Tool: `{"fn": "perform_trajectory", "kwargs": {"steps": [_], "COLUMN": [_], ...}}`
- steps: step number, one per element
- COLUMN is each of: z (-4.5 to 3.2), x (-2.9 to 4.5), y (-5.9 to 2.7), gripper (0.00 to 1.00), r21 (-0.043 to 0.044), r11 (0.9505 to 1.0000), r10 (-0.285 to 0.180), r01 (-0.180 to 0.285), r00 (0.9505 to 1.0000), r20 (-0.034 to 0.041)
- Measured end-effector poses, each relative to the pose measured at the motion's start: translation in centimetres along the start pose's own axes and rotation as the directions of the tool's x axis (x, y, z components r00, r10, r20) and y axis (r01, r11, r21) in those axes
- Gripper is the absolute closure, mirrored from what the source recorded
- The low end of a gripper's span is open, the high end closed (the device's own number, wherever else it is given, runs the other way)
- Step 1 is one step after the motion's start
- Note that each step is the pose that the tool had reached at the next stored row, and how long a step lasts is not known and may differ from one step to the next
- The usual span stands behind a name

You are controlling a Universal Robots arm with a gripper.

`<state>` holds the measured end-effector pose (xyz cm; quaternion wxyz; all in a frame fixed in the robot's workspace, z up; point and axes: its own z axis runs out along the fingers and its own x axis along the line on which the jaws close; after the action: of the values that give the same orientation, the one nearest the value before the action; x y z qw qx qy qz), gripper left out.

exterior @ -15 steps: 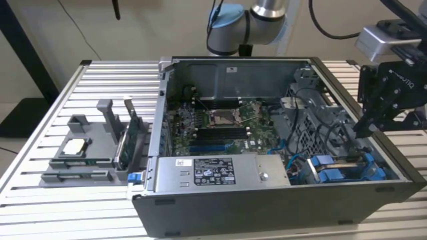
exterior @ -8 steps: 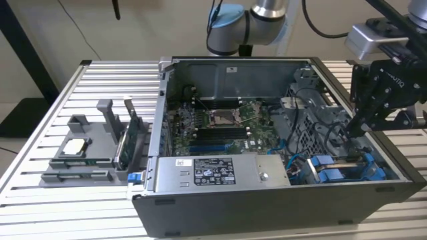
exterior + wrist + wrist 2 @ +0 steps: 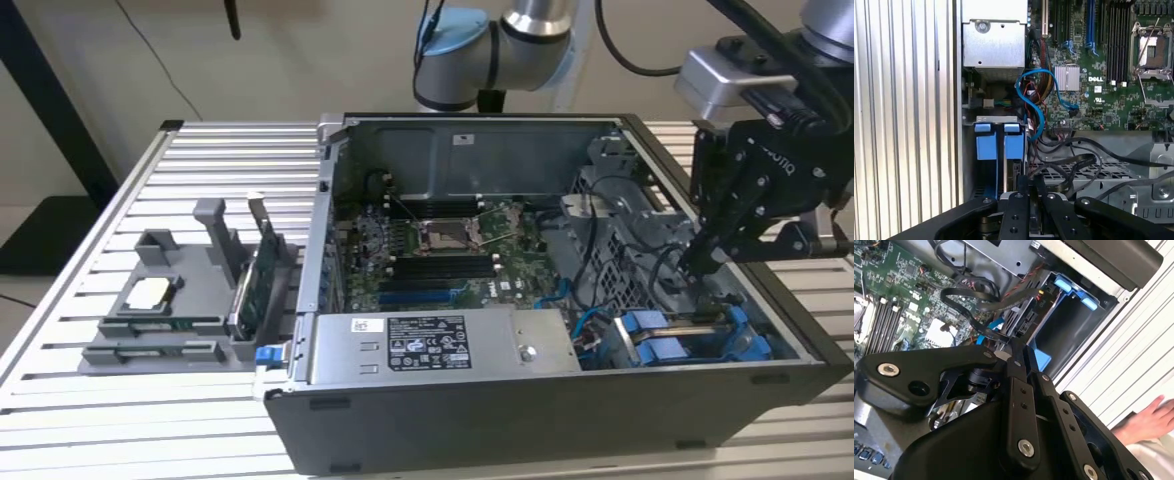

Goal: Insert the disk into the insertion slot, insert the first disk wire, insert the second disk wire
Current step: 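Insert the second disk wire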

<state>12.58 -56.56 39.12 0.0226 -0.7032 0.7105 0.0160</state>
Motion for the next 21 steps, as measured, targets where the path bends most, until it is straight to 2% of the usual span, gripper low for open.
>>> {"fn": "perform_trajectory", "kwargs": {"steps": [5, 13, 21], "z": [0.01, 0.6, 0.72], "x": [-0.01, 0.02, 0.03], "y": [0.04, 0.04, 0.04], "gripper": [0.84, 0.84, 0.84], "r21": [0.0, 0.0003, 0.0004], "r11": [1.0, 1.0, 1.0], "r10": [0.0, 0.0, 0.0], "r01": [0.0, 0.0, 0.0], "r00": [1.0, 1.0, 1.0], "r20": [-0.0001, -0.0002, -0.0001]}}
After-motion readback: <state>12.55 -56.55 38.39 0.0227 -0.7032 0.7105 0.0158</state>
